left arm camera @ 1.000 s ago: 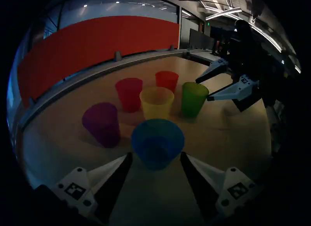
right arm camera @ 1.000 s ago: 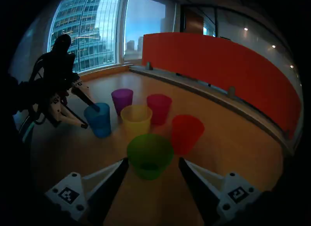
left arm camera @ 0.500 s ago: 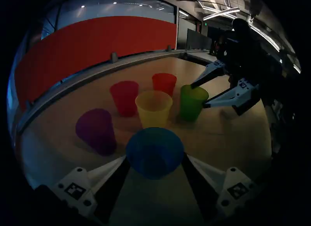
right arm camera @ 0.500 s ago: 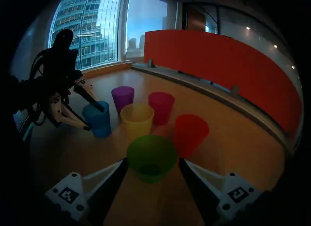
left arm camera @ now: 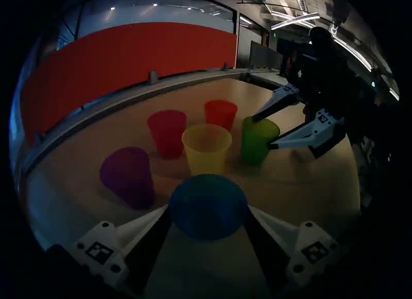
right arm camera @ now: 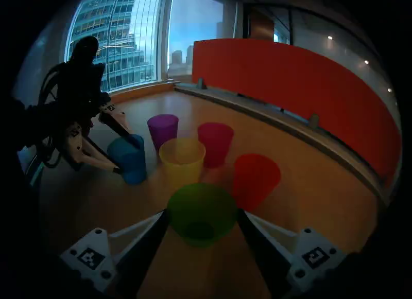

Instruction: Pour water

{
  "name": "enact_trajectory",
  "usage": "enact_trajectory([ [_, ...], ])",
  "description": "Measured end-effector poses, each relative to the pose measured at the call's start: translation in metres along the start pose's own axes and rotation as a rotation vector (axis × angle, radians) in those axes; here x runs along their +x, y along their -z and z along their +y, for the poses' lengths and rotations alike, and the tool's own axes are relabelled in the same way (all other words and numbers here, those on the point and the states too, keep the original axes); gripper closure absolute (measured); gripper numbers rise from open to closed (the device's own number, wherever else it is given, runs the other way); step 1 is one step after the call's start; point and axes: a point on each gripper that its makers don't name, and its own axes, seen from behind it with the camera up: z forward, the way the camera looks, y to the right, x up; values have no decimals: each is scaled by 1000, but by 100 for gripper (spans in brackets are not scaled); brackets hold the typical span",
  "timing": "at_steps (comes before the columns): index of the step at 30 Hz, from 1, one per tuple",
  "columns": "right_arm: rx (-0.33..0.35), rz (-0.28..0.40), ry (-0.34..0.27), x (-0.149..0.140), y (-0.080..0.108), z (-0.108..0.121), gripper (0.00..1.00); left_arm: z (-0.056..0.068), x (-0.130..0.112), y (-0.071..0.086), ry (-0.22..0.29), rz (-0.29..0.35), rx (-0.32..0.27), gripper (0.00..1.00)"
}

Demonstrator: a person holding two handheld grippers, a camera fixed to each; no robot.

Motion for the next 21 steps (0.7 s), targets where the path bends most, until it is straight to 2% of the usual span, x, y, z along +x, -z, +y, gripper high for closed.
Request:
enact_trajectory([
  [3, 0, -1, 1, 0, -1, 0, 0, 1, -1, 0, 5, -3, -4, 13],
  [21, -14, -6, 6, -1, -14, 2, 0, 1, -1, 0, 6, -5, -4, 13],
])
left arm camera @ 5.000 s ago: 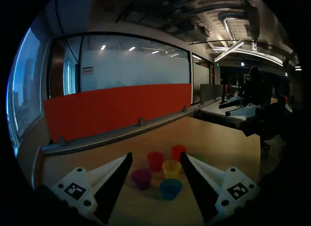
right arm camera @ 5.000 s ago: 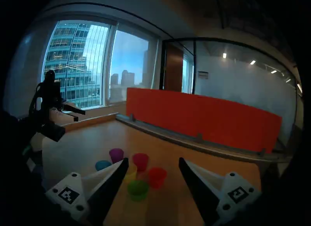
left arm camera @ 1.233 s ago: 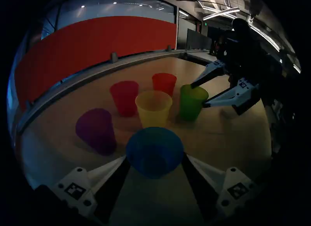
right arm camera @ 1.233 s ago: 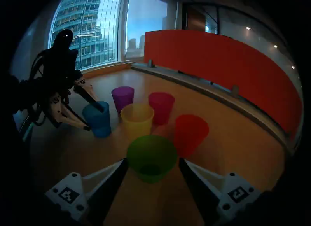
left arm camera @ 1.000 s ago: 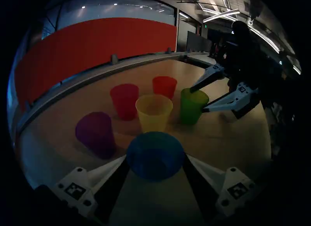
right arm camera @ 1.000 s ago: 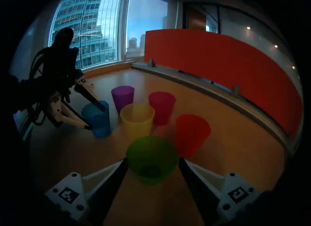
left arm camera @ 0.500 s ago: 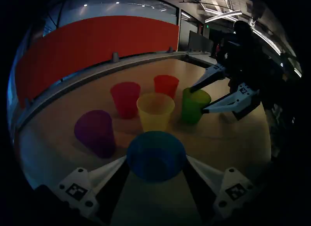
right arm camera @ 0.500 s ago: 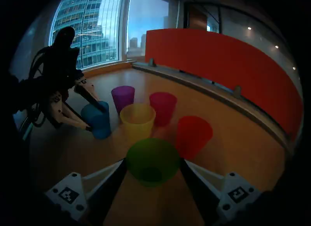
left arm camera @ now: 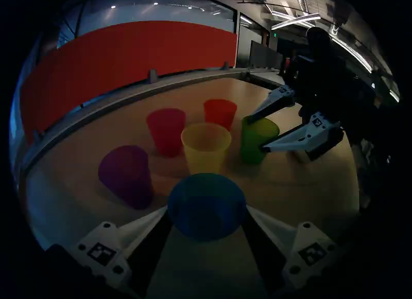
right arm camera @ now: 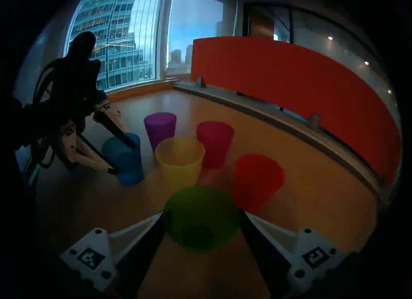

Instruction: Pour water

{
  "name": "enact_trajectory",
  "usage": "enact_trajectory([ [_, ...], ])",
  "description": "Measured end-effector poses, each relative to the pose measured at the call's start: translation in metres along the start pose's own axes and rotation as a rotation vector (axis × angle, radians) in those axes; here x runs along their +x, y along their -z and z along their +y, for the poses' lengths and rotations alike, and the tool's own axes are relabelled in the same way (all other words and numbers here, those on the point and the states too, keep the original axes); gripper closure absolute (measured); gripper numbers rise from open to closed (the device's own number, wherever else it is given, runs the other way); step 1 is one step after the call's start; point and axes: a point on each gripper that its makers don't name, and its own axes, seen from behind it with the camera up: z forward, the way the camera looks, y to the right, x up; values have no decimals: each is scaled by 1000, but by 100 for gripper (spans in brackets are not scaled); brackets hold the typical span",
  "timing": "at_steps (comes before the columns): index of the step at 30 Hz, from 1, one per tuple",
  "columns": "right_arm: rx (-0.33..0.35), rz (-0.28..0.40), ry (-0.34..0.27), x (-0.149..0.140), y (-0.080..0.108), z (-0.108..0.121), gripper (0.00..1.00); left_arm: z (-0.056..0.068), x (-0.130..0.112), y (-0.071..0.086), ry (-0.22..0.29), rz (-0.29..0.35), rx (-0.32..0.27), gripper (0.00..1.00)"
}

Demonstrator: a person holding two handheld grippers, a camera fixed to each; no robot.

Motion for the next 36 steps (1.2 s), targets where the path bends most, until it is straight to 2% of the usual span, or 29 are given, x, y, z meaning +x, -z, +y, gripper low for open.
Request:
enact_trajectory([
  [5, -2, 2, 2, -1, -1, -1, 6, 0, 0, 0, 1, -1, 2, 13],
  [20, -12, 49, -19, 17, 18, 1, 7, 7, 2, 9, -8, 9, 11, 14],
  [36, -40, 145, 0, 56, 55, -11, 7, 6, 48, 56, -21, 151, 81, 14],
])
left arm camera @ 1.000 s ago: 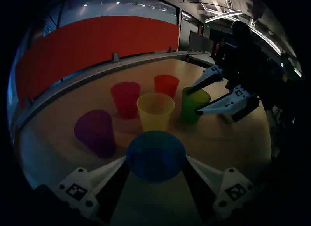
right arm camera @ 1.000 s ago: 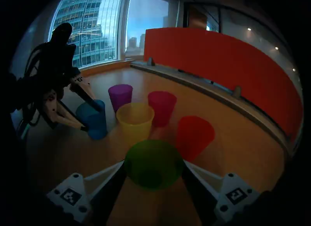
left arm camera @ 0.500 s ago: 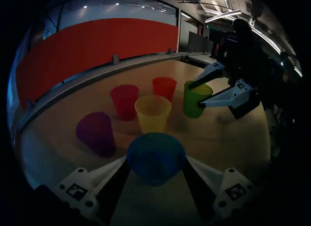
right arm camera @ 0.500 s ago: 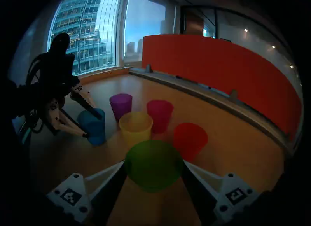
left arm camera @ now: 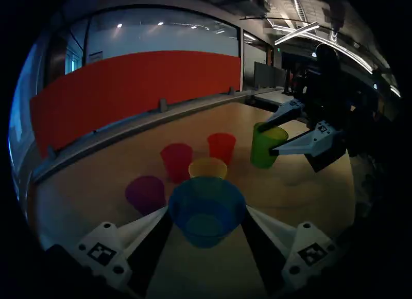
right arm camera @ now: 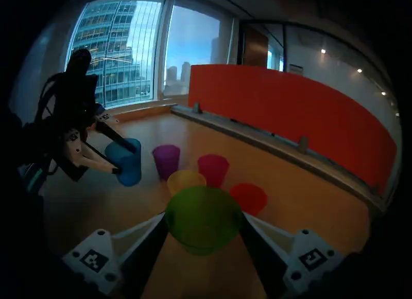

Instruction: Pour water

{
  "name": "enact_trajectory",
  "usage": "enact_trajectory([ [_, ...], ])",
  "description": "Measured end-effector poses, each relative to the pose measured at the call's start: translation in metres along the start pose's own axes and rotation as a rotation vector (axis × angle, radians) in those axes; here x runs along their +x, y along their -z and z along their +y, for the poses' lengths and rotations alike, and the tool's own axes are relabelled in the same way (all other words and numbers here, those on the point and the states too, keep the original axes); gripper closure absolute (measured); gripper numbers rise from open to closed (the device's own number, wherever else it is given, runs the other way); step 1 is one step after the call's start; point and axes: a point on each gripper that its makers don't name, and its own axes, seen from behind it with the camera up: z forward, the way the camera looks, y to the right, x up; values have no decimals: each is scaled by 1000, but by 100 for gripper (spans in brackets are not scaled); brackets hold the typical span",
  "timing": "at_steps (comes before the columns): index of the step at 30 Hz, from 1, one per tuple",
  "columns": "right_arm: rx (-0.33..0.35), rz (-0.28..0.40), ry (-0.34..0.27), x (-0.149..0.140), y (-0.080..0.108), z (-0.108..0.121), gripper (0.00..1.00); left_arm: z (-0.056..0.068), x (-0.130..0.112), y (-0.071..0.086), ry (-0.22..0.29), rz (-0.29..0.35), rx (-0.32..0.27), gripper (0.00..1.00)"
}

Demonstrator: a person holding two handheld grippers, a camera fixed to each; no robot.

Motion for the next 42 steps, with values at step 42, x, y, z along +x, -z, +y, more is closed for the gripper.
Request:
enact_trajectory([
  [42, -42, 310, 7, 117, 51, -20, 7, -16, 98, 87, 33, 346, 108, 14],
])
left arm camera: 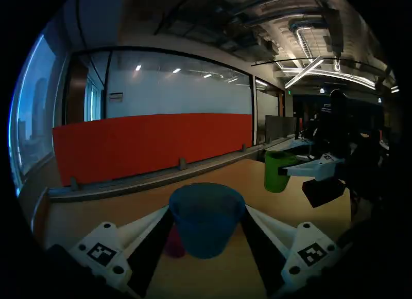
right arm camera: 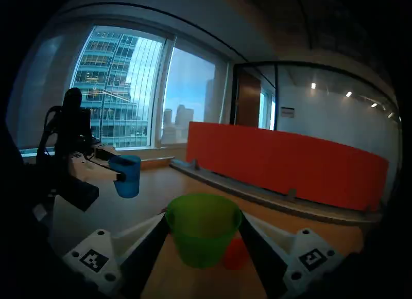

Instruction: Pour water

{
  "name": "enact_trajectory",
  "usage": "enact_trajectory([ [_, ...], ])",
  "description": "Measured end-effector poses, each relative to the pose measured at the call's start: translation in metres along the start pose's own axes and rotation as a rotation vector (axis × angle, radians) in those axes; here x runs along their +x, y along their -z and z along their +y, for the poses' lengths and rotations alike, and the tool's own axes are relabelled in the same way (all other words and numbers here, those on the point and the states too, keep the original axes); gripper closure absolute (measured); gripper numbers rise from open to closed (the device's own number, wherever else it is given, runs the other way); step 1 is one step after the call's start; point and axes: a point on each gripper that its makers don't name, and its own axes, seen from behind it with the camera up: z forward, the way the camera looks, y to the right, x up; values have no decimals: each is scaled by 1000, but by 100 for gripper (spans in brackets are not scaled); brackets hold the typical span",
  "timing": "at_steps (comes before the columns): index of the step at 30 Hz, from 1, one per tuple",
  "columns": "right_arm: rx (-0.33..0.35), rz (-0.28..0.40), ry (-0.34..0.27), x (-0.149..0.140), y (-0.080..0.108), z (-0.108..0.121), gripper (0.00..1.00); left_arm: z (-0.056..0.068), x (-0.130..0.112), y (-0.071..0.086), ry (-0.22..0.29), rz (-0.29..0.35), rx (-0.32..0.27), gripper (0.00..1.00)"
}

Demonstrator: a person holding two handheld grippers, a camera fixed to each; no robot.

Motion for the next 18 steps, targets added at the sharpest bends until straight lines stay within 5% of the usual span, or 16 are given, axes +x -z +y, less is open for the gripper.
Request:
enact_trajectory([
  [18, 23, 10, -5, 4, -3, -3, 7, -5, 22, 1, -22, 56, 17, 14],
])
